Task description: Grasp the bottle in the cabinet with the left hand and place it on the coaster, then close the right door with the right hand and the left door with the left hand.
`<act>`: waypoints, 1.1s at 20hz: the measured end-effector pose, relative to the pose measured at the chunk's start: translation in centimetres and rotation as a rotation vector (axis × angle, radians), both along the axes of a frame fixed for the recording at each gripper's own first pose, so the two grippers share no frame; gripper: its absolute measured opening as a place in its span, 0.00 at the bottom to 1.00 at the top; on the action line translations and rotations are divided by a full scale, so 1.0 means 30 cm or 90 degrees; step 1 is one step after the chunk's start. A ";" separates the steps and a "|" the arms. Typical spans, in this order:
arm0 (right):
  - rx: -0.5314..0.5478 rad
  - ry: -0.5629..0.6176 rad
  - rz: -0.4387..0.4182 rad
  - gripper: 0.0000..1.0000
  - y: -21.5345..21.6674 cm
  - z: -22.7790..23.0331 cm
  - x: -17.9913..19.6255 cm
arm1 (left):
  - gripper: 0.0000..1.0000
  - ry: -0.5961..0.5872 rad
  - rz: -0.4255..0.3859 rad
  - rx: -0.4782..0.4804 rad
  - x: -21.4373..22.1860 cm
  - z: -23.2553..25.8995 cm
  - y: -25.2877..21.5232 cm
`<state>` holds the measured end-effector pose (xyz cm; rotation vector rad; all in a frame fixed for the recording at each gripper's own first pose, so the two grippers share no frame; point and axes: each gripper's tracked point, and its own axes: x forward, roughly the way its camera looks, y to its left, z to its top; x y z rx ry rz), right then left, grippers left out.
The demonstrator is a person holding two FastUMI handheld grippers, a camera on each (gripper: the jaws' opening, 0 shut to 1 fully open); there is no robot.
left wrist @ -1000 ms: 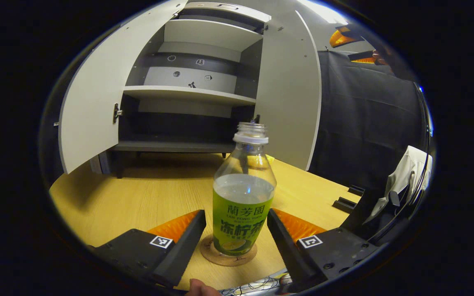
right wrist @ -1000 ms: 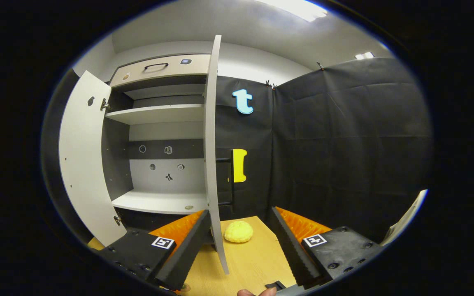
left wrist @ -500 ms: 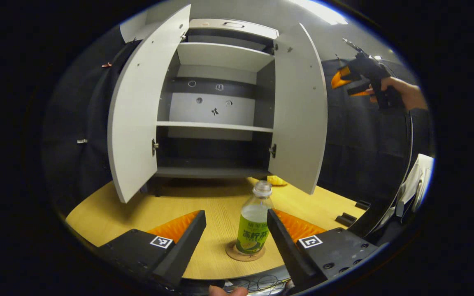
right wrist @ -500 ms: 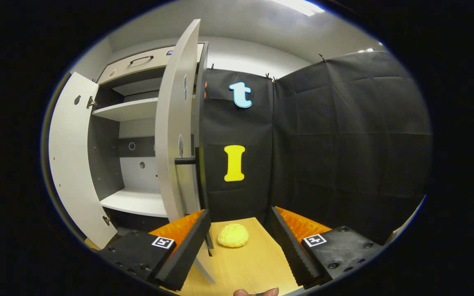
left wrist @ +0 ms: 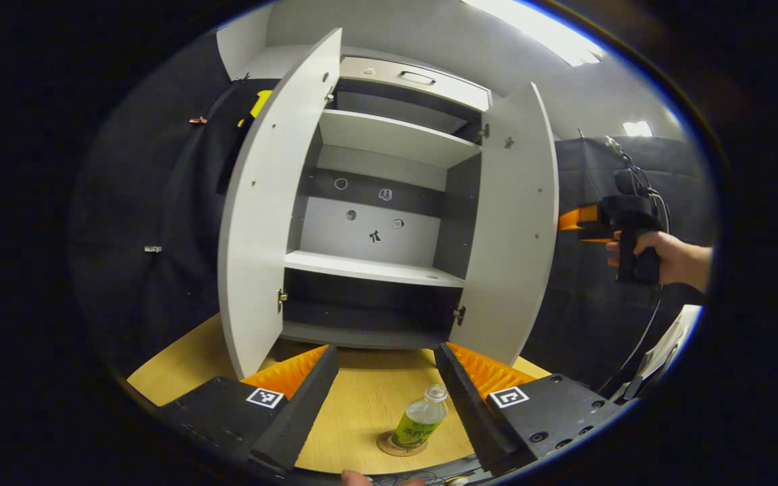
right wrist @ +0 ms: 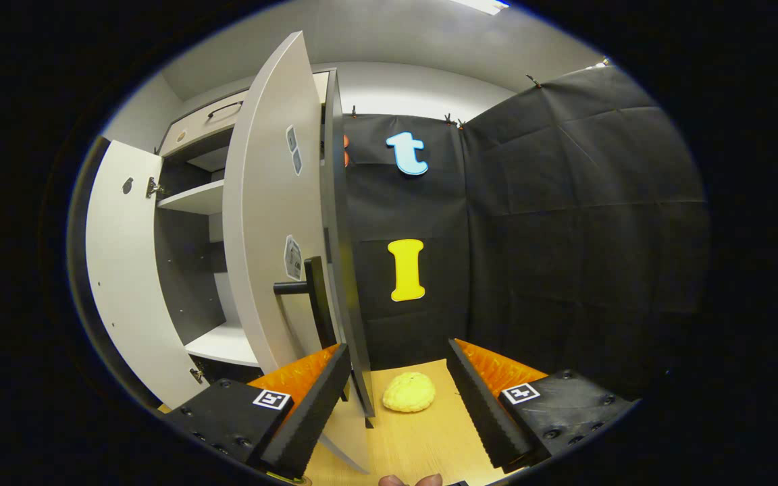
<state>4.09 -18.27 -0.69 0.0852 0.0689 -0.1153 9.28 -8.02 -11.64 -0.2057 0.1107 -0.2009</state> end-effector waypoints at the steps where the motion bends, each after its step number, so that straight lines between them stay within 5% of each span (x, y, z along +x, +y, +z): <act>1: -0.001 -0.004 0.009 0.97 0.033 0.008 0.002 | 0.95 0.003 0.016 -0.007 0.001 0.009 0.025; 7: 0.034 -0.004 0.090 0.97 0.261 -0.010 0.029 | 0.95 0.000 0.090 0.044 0.017 0.041 0.188; 13: 0.054 0.006 0.159 0.98 0.512 -0.033 0.135 | 0.95 0.004 0.110 0.085 0.028 0.068 0.254; 22: 0.028 -0.004 0.176 0.98 0.691 -0.046 0.307 | 0.94 0.002 0.163 0.075 0.053 0.135 0.394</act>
